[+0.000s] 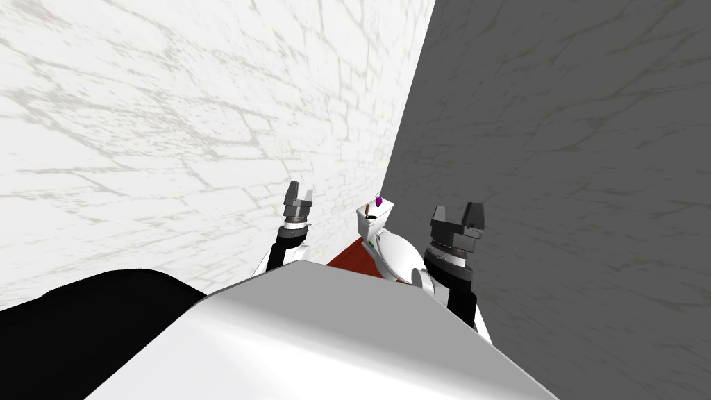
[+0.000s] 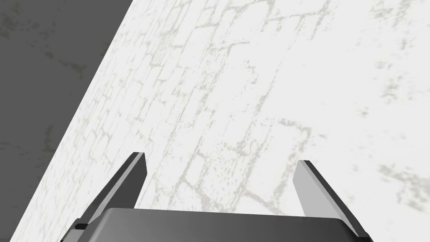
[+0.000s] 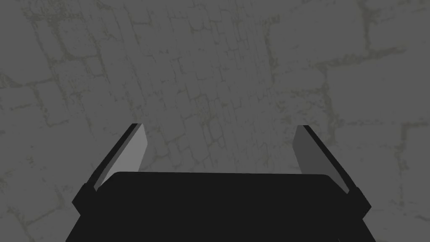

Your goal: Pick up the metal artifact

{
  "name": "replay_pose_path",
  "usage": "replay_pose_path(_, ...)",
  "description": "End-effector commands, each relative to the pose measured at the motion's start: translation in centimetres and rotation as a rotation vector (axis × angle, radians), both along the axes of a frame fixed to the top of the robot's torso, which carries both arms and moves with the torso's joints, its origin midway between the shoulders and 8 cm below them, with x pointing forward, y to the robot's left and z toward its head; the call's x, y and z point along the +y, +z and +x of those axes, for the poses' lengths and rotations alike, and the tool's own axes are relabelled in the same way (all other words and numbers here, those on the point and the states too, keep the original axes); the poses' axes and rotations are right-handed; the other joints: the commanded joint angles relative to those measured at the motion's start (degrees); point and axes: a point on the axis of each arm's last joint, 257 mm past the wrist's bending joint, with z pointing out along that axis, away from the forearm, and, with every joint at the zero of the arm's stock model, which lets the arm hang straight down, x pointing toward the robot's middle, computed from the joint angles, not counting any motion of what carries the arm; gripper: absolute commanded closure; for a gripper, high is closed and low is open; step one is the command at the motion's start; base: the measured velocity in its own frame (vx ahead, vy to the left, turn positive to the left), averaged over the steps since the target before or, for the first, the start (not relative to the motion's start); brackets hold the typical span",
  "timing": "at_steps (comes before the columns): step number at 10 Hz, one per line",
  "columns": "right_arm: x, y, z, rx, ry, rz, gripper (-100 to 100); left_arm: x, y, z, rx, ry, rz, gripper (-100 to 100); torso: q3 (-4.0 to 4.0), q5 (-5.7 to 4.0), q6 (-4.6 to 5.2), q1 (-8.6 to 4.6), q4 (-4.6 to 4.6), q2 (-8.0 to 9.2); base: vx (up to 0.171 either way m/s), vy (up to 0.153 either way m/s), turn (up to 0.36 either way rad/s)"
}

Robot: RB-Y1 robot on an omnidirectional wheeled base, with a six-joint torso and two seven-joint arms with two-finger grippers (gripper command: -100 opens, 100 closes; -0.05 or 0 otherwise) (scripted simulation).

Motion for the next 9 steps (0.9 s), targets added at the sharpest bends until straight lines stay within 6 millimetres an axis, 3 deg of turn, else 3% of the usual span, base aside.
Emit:
replay_pose_path(1, 0.6, -0.3, 0.4, 0.018, 0.002, -0.042, -100, 0.0, 0.0, 0.0, 0.0, 0.0, 0.0, 0, 0.0, 0.0, 0.0, 0.0, 0.0, 0.0, 0.005, -0.001, 0.025)
replay_pose_path(5, 2.4, -2.1, 2.4, 0.093, -0.027, -0.207, -100, 0.0, 0.0, 0.0, 0.0, 0.0, 0.0, 0, -0.04, -0.01, -0.01, -0.04, -0.01, -0.06, 0.012, -0.005, 0.046)
replay_pose_path(9, 3.8, -5.2, 5.0, 0.188, -0.108, -0.399, -100, 0.0, 0.0, 0.0, 0.0, 0.0, 0.0, 0, -0.05, -0.01, -0.01, -0.05, -0.02, -0.08, 0.015, -0.009, 0.075)
